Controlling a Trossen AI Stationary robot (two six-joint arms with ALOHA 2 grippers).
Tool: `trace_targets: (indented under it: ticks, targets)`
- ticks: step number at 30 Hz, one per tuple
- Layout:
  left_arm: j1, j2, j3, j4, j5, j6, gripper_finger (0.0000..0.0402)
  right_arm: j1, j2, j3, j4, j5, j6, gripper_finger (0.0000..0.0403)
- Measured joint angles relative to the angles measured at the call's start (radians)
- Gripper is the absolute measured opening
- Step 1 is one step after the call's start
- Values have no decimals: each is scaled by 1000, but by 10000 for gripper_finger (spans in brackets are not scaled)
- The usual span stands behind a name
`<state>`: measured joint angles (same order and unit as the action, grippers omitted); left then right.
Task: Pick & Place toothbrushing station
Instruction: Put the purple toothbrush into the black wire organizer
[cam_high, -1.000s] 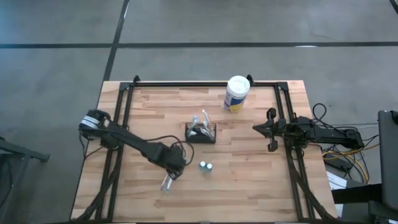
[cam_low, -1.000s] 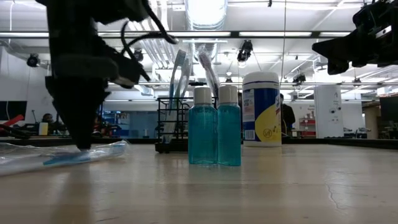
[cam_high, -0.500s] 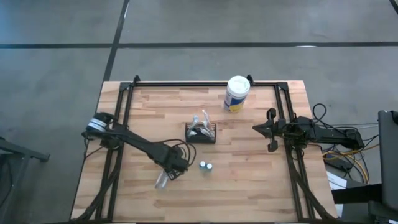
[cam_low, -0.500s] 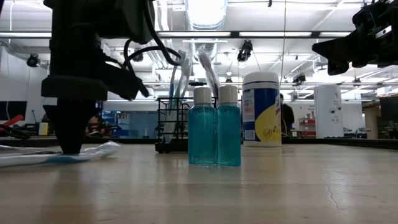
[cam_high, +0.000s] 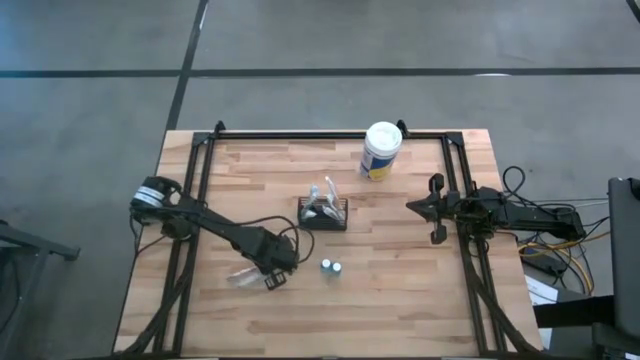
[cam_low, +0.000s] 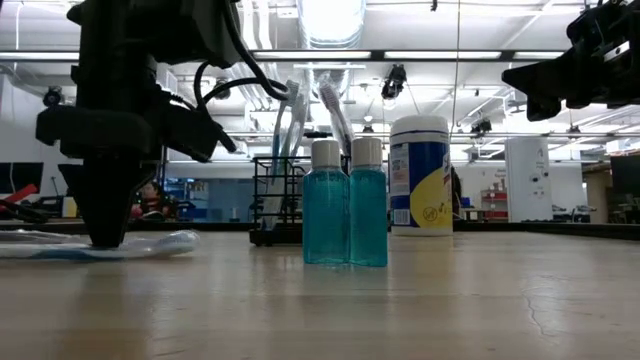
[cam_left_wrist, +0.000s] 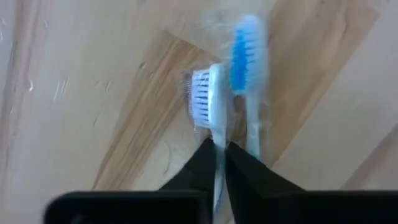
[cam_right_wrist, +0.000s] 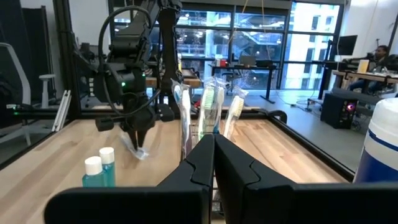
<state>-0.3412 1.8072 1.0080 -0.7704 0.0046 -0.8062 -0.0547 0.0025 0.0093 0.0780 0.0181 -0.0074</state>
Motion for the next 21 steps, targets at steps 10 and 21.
trace_targets:
  ticks: [10,21]
  targets:
    - [-1,-143,0,-12,-44,27,16,0,0,0,2,0,-3,8]
    - [-16,-451,7,-5,-242,90,13,0,0,0,6,0,-3,8]
